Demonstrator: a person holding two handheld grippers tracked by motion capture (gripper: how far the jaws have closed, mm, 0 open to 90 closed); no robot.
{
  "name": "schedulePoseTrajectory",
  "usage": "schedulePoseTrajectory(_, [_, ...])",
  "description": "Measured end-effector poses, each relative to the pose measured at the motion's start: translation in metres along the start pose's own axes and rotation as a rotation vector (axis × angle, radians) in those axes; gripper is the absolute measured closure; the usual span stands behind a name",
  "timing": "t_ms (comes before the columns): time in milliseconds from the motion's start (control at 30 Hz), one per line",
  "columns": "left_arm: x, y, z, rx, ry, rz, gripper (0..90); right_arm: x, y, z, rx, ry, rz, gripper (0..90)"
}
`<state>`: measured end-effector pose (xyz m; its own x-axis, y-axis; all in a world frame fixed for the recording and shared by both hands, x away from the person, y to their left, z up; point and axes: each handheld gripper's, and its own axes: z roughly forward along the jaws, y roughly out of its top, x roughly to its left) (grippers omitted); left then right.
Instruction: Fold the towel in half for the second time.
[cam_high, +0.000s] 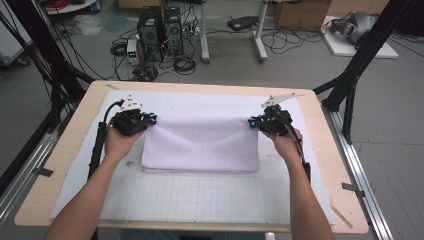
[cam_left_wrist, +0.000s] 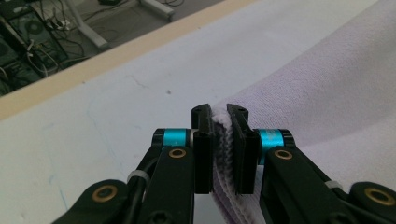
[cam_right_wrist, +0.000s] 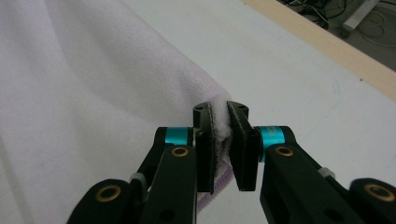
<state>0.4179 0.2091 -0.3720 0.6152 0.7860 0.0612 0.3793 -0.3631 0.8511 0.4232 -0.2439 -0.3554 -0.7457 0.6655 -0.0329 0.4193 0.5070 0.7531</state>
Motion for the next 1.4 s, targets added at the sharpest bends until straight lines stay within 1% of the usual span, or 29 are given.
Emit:
schedulePoseTrajectory(33, [0.002, 0.004, 0.003, -0.002, 0.001, 0.001, 81.0, -0.002, 0.003, 0.001, 0.002, -0.014, -0.008, 81.8])
schedulePoseTrajectory(67, [0.005, 0.007, 0.006, 0.001, -0.003, -0.007, 80.3, -0.004, 0.005, 0.002, 0.007, -0.025, -0.006, 81.0])
schedulePoseTrajectory(100, [0.006, 0.009, 0.01, 0.003, 0.009, -0.016, 76.7, -0.008, 0.007, 0.003, 0.007, -0.034, 0.007, 75.8])
schedulePoseTrajectory(133, [0.006, 0.009, 0.013, 0.014, 0.045, -0.012, 68.6, -0.011, 0.007, 0.005, -0.001, -0.048, 0.018, 69.7])
schedulePoseTrajectory(167, [0.006, 0.008, 0.014, 0.022, 0.064, -0.017, 60.4, -0.014, 0.006, 0.006, -0.008, -0.06, 0.024, 68.6])
schedulePoseTrajectory(200, [0.008, 0.007, 0.015, 0.029, 0.044, -0.032, 58.9, -0.016, 0.004, 0.006, 0.0, -0.065, 0.04, 66.7])
schedulePoseTrajectory(233, [0.008, 0.005, 0.015, 0.053, 0.034, -0.029, 59.3, -0.018, 0.002, 0.007, 0.002, -0.062, 0.05, 64.7])
schedulePoseTrajectory(267, [0.007, 0.003, 0.014, 0.065, 0.029, -0.022, 59.3, -0.018, 0.0, 0.007, 0.001, -0.056, 0.056, 64.6])
schedulePoseTrajectory(333, [0.006, -0.002, 0.01, 0.052, 0.012, -0.031, 59.8, -0.016, -0.005, 0.006, 0.004, -0.05, 0.054, 64.7])
schedulePoseTrajectory(367, [0.005, -0.004, 0.008, 0.054, 0.005, -0.028, 60.4, -0.015, -0.008, 0.006, 0.01, -0.04, 0.06, 64.6])
schedulePoseTrajectory(400, [0.004, -0.007, 0.007, 0.057, -0.011, -0.036, 61.5, -0.014, -0.011, 0.005, 0.01, -0.035, 0.065, 64.7])
schedulePoseTrajectory(433, [0.003, -0.009, 0.007, 0.069, -0.025, -0.034, 63.3, -0.013, -0.014, 0.005, 0.005, -0.026, 0.068, 65.0])
schedulePoseTrajectory(467, [0.001, -0.011, 0.006, 0.083, -0.032, -0.024, 65.0, -0.012, -0.017, 0.005, 0.0, -0.018, 0.071, 65.0])
schedulePoseTrajectory(533, [-0.001, -0.016, 0.003, 0.085, -0.051, -0.025, 67.2, -0.009, -0.021, 0.005, 0.016, -0.011, 0.075, 65.0])
schedulePoseTrajectory(600, [-0.002, -0.02, 0.0, 0.088, -0.064, -0.032, 67.2, -0.007, -0.025, 0.004, 0.012, -0.003, 0.074, 64.8])
schedulePoseTrajectory(667, [-0.002, -0.023, -0.001, 0.112, -0.083, -0.033, 66.0, -0.005, -0.027, 0.002, 0.004, 0.003, 0.081, 63.9])
schedulePoseTrajectory(700, [-0.003, -0.023, -0.002, 0.112, -0.086, -0.033, 64.8, -0.004, -0.027, 0.001, 0.0, 0.007, 0.088, 62.7])
schedulePoseTrajectory(767, [-0.003, -0.024, -0.006, 0.082, -0.1, -0.036, 64.3, -0.002, -0.028, -0.001, -0.009, 0.021, 0.101, 60.8])
schedulePoseTrajectory(800, [-0.004, -0.025, -0.007, 0.078, -0.103, -0.039, 63.6, -0.002, -0.028, -0.001, -0.012, 0.024, 0.1, 60.6])
schedulePoseTrajectory(867, [-0.005, -0.027, -0.009, 0.082, -0.104, -0.033, 61.5, 0.001, -0.029, -0.002, -0.023, 0.025, 0.098, 58.8])
schedulePoseTrajectory(933, [-0.006, -0.03, -0.012, 0.074, -0.107, -0.03, 59.6, 0.004, -0.029, -0.003, -0.03, 0.033, 0.108, 55.9])
schedulePoseTrajectory(1000, [-0.008, -0.032, -0.014, 0.074, -0.104, -0.033, 57.5, 0.007, -0.028, -0.004, -0.043, 0.034, 0.105, 53.5])
schedulePoseTrajectory(1033, [-0.01, -0.034, -0.014, 0.076, -0.107, -0.038, 54.8, 0.008, -0.028, -0.004, -0.049, 0.036, 0.107, 51.4])
schedulePoseTrajectory(1100, [-0.013, -0.037, -0.015, 0.076, -0.106, -0.035, 51.5, 0.012, -0.027, -0.003, -0.058, 0.043, 0.108, 47.2])
schedulePoseTrajectory(1167, [-0.016, -0.039, -0.015, 0.081, -0.108, -0.042, 44.8, 0.016, -0.026, -0.003, -0.055, 0.045, 0.103, 43.2])
schedulePoseTrajectory(1233, [-0.02, -0.041, -0.016, 0.084, -0.113, -0.035, 39.9, 0.018, -0.026, -0.002, -0.049, 0.054, 0.11, 37.3])
schedulePoseTrajectory(1300, [-0.022, -0.041, -0.018, 0.073, -0.133, -0.029, 34.6, 0.022, -0.025, -0.001, -0.036, 0.069, 0.102, 33.7])
schedulePoseTrajectory(1333, [-0.024, -0.042, -0.02, 0.06, -0.141, -0.027, 33.9, 0.024, -0.025, -0.001, -0.035, 0.085, 0.102, 32.5])
schedulePoseTrajectory(1400, [-0.026, -0.042, -0.021, 0.074, -0.143, -0.021, 29.5, 0.028, -0.025, -0.002, -0.059, 0.093, 0.099, 30.2])
